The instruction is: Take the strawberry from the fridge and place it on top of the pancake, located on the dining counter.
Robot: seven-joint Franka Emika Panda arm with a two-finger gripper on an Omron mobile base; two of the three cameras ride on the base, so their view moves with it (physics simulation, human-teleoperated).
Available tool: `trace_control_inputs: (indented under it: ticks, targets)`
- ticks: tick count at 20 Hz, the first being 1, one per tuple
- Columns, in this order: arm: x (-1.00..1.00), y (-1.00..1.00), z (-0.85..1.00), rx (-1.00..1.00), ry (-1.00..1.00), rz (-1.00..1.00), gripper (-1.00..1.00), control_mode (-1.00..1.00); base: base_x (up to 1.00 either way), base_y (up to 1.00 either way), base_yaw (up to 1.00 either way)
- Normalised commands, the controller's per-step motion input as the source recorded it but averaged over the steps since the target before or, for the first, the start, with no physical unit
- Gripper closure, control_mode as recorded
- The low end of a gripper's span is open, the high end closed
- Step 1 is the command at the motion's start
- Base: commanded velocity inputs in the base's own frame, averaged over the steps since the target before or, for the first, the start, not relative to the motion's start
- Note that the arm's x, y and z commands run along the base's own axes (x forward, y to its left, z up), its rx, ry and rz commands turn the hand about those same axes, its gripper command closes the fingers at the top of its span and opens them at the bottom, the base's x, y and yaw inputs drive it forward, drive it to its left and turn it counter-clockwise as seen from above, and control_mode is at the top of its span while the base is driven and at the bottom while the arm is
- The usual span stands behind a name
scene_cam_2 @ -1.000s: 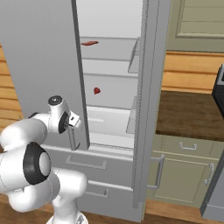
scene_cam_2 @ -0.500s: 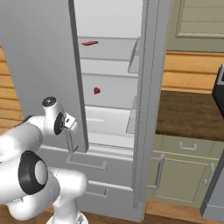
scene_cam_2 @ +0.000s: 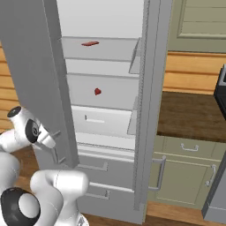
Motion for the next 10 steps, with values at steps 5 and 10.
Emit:
trace_control_inputs:
  ticks: [5, 10]
  targets:
    - [-0.72, 0.63, -0.04, -0.07, 0.01, -0.32, 1.00, -1.00, 0.00, 0.00, 0.00]
    - [-0.61, 0.42, 0.00, 0.00, -0.02, -0.27, 1.00, -1.00, 0.00, 0.00, 0.00]
